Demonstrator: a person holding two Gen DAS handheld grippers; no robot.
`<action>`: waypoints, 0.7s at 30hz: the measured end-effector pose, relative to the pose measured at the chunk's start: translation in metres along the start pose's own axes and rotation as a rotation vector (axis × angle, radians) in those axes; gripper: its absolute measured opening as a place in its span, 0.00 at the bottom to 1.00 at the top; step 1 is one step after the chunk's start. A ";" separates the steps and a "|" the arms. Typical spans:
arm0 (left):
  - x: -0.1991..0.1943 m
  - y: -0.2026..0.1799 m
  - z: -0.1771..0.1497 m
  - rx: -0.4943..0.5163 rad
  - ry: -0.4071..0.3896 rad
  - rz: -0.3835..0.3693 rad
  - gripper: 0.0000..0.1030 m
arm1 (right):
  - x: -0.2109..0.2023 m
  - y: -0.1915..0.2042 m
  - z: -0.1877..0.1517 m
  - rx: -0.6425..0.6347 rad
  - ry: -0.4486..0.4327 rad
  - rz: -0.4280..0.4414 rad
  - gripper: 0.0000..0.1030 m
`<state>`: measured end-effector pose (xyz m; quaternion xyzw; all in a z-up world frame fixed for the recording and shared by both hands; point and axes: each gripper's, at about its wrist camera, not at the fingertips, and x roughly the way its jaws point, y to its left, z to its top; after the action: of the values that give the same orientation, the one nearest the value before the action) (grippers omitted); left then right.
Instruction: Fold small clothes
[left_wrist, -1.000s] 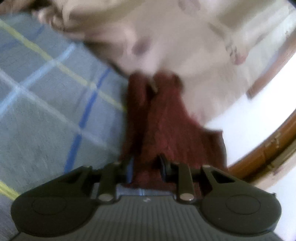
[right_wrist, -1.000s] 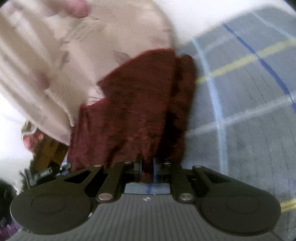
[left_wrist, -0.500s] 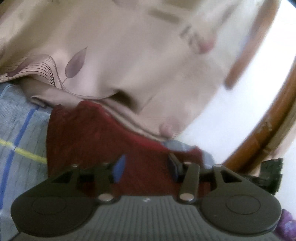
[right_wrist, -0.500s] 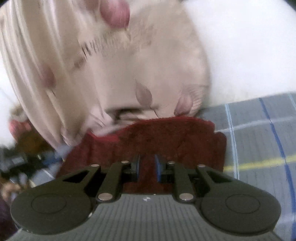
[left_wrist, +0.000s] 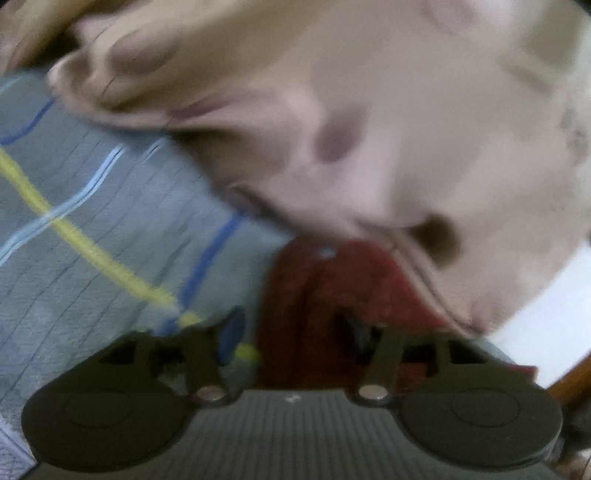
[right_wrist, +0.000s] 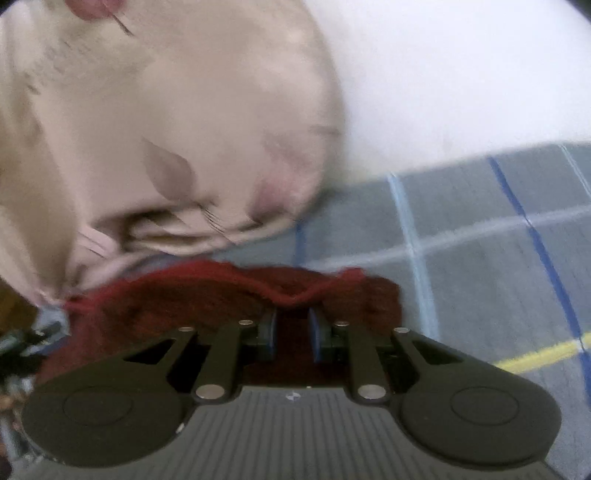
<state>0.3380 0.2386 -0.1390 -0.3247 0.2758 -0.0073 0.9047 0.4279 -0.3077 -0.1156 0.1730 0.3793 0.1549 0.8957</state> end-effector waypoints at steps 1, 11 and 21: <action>-0.002 0.005 0.000 -0.038 -0.012 -0.014 0.56 | 0.002 -0.001 -0.003 -0.021 -0.004 -0.021 0.05; -0.070 -0.025 -0.013 0.125 -0.146 -0.087 0.66 | -0.077 0.019 -0.015 0.015 -0.240 0.069 0.35; -0.104 -0.078 -0.033 0.416 -0.074 0.125 0.79 | -0.092 0.092 -0.051 -0.158 -0.188 0.234 0.49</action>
<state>0.2462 0.1773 -0.0626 -0.1133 0.2548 0.0039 0.9603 0.3160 -0.2533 -0.0520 0.1587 0.2577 0.2707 0.9139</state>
